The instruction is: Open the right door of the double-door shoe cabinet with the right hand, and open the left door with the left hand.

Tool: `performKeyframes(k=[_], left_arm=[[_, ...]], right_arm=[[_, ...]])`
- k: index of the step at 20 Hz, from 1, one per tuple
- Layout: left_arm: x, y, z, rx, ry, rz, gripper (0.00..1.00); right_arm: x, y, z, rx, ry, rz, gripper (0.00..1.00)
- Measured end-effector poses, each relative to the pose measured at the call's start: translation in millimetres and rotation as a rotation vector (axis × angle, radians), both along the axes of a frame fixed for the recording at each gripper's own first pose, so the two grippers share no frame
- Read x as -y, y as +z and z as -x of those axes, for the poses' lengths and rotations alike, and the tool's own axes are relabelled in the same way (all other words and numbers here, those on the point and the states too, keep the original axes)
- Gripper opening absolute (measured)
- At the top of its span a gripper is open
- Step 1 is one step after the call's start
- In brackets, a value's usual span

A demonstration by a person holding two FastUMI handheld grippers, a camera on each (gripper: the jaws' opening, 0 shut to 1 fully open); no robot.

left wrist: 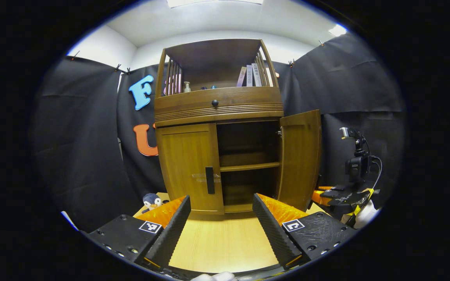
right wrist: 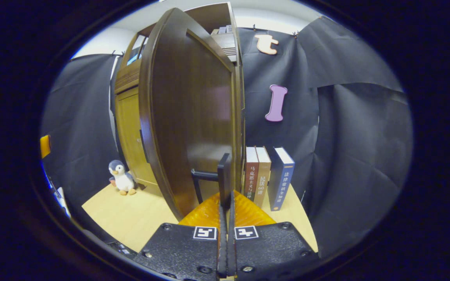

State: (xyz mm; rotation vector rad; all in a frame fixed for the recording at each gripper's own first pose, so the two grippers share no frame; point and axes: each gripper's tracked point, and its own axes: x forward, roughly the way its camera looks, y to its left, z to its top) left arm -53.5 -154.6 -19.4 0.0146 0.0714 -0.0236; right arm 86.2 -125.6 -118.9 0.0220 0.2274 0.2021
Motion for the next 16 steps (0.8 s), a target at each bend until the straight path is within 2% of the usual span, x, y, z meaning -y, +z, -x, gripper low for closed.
performKeyframes(k=[3,4,5,8,9,10,15,16], left_arm=[[19,2,8,-0.004,0.03,-0.001,0.96],[23,2,10,-0.004,0.045,-0.005,1.0],[26,3,12,-0.002,0.062,-0.007,0.96],[34,0,16,-0.003,0.103,0.001,0.96],[33,-2,16,-0.006,0.112,0.001,1.0],[33,-4,17,-0.009,0.121,0.0,0.96],[33,-4,19,-0.02,0.141,0.002,0.96],[33,-4,19,-0.021,0.141,0.001,1.0]], right_arm=[[16,0,-4,0.006,0.033,-0.006,0.04],[22,0,-5,0.007,0.04,-0.009,0.04],[28,0,-7,0.008,0.045,-0.011,0.04],[40,2,-7,0.002,0.072,-0.027,0.04],[41,3,-8,0.0,0.077,-0.036,0.03],[43,2,-11,0.001,0.086,-0.037,0.03],[47,2,-10,0.022,0.086,-0.028,0.03],[47,-1,-12,0.023,0.079,-0.028,0.03]])
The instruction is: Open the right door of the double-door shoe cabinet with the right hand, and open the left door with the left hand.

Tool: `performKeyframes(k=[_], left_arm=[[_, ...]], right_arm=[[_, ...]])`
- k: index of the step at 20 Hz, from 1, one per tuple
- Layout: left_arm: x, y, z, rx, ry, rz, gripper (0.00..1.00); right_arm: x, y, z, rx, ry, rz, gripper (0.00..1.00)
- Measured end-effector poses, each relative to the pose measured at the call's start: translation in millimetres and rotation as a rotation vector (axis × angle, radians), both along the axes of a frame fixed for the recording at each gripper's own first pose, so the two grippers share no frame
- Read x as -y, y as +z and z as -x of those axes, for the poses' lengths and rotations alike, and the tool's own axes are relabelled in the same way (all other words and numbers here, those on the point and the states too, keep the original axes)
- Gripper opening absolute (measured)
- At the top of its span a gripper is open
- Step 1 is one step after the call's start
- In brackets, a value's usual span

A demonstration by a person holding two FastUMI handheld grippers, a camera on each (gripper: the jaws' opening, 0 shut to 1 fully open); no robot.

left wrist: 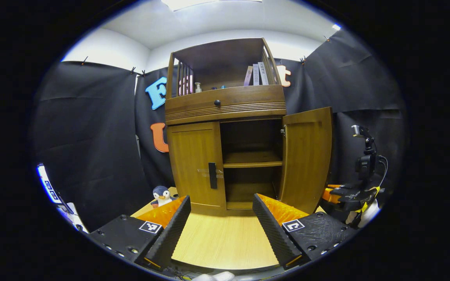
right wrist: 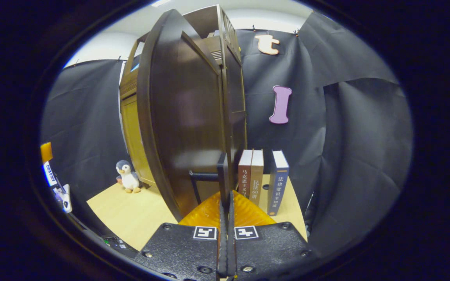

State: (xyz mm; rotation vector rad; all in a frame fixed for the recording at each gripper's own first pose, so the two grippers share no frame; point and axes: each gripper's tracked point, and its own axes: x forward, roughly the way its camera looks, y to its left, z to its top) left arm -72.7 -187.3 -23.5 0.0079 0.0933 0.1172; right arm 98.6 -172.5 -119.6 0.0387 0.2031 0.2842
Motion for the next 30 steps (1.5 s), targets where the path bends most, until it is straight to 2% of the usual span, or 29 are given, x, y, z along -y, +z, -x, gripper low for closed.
performKeyframes(k=[1,3,5,6,7,8,9,13,14,15,16,18,23,27,30], left_arm=[[0,0,1,-0.001,0.0,-0.001,0.96],[-4,3,1,-0.004,-0.003,-0.006,0.96],[-19,1,-4,-0.01,-0.006,-0.008,0.96],[-27,-1,-8,-0.015,-0.008,-0.007,0.96],[-36,-1,-12,-0.015,-0.011,-0.004,0.96],[-43,-1,-16,-0.017,-0.016,-0.002,0.96],[-51,-1,-20,-0.019,-0.02,-0.003,0.96],[-86,-8,-41,-0.02,-0.047,-0.015,0.96],[-95,-9,-48,-0.02,-0.058,-0.018,0.96],[-103,-11,-56,-0.021,-0.069,-0.02,1.0],[-110,-13,-62,-0.018,-0.082,-0.022,0.96],[-123,-17,-78,-0.012,-0.107,-0.027,0.96],[-142,-29,-117,-0.001,-0.16,-0.018,0.96],[-141,-44,-152,0.002,-0.203,-0.01,0.96],[-132,-51,-186,0.016,-0.236,0.006,0.96]], right_arm=[[0,0,0,0.0,-0.006,-0.001,0.03],[1,0,2,-0.007,-0.022,-0.006,0.04],[7,2,11,-0.022,-0.043,-0.011,0.09],[11,4,15,-0.022,-0.064,-0.013,0.22],[13,8,20,-0.018,-0.079,-0.017,0.19],[14,13,26,-0.015,-0.101,-0.016,0.34],[16,19,35,-0.006,-0.124,-0.014,0.36],[9,45,64,0.046,-0.226,0.015,0.65],[6,48,72,0.056,-0.253,0.024,0.69],[-4,53,80,0.062,-0.261,0.025,0.72],[-14,56,86,0.067,-0.274,0.023,0.8],[-35,65,96,0.089,-0.302,0.006,0.94],[-95,72,114,0.108,-0.357,-0.056,0.99],[-136,70,113,0.098,-0.359,-0.033,1.0],[-149,74,108,0.083,-0.362,-0.024,0.99]])
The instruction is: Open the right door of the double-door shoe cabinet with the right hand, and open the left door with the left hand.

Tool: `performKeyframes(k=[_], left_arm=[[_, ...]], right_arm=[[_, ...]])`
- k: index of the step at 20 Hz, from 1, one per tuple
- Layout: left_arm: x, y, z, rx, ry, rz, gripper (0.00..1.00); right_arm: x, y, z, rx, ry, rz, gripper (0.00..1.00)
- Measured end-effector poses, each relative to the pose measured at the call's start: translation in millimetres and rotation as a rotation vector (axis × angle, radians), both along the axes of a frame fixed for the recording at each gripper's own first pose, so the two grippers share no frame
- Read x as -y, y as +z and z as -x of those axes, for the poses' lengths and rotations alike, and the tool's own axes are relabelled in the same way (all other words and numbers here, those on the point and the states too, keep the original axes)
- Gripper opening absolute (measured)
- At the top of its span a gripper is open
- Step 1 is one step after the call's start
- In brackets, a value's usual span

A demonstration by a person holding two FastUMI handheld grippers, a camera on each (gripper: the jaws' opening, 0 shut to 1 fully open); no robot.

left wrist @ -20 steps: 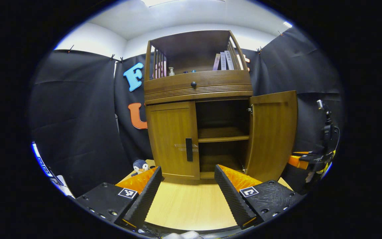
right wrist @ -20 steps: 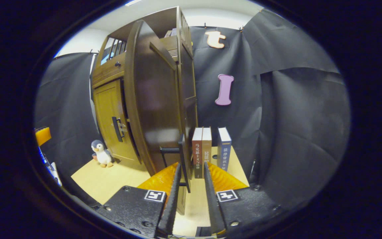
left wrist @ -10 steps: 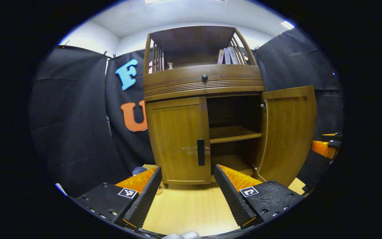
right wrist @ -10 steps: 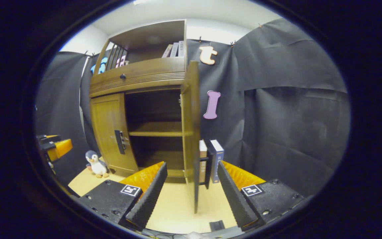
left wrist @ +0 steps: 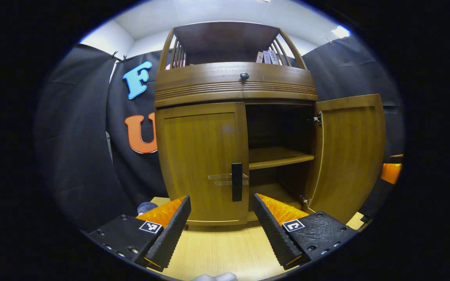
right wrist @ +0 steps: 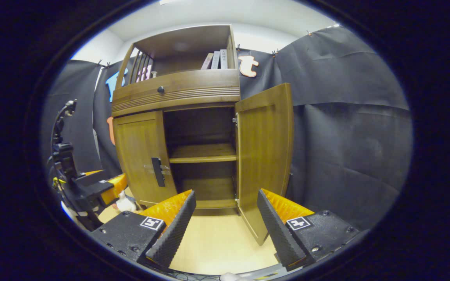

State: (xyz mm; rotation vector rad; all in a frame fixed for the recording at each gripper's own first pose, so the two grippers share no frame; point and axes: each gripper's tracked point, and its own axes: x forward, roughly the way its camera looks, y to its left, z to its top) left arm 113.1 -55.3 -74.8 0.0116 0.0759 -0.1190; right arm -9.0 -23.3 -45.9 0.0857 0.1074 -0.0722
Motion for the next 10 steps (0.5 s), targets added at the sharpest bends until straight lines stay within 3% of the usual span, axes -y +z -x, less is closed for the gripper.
performKeyframes(k=[10], left_arm=[[37,-47,-127,-0.025,-0.047,0.002,0.96]], right_arm=[[-18,13,-16,-0.052,-0.04,0.076,1.0]])
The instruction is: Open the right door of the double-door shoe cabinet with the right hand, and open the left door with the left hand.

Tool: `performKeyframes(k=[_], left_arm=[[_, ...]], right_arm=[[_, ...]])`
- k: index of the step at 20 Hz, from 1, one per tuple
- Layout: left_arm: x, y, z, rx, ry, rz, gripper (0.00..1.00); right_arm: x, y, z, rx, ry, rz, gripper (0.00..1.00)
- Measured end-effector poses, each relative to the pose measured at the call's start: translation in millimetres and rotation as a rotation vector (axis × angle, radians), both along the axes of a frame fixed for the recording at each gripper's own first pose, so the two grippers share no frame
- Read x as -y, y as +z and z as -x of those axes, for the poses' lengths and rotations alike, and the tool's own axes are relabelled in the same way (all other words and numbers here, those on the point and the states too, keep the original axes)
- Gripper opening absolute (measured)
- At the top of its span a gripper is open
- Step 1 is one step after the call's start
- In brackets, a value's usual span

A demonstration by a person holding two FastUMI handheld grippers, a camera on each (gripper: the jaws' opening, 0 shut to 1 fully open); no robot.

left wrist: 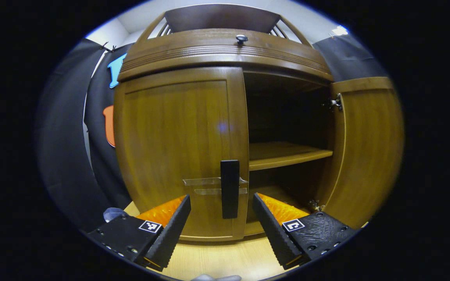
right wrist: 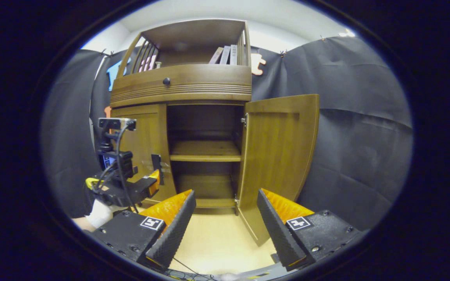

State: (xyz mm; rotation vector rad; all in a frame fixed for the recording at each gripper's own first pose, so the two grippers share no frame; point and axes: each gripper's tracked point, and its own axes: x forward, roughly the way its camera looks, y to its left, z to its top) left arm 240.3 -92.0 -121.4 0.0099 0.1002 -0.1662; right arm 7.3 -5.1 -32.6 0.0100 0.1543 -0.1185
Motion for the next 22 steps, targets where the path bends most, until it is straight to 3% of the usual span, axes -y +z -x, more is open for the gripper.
performKeyframes(k=[2,6,9,11,12,14,16,18,20,21,22], left_arm=[[7,-6,-16,0.006,-0.005,0.0,1.0],[19,-13,-36,0.014,-0.028,-0.008,0.92],[23,-17,-48,0.004,-0.031,-0.015,0.67],[26,-19,-50,-0.003,-0.036,-0.015,0.68],[26,-20,-53,-0.003,-0.04,-0.018,0.59],[18,-19,-60,0.011,-0.004,-0.026,0.59],[21,-19,-62,0.001,-0.013,0.032,0.34],[22,-18,-55,-0.02,-0.021,0.077,0.35],[20,-19,-58,-0.015,-0.021,0.072,0.19],[19,-20,-60,-0.011,-0.019,0.059,0.27],[19,-19,-59,-0.012,-0.011,0.073,0.27]], right_arm=[[2,-1,0,-0.005,-0.013,0.008,0.99],[7,-7,0,-0.025,-0.028,0.017,0.99],[9,-12,-1,-0.039,-0.03,0.026,1.0],[7,-15,-3,-0.051,-0.019,0.036,1.0],[7,-15,-3,-0.051,-0.015,0.036,0.99],[6,-14,-3,-0.047,-0.008,0.041,1.0],[6,-13,-1,-0.048,-0.008,0.042,1.0],[8,-14,1,-0.048,-0.007,0.039,1.0],[11,-13,5,-0.045,-0.005,0.036,1.0],[11,-12,7,-0.043,-0.002,0.036,1.0],[11,-12,9,-0.045,-0.002,0.037,0.99]])
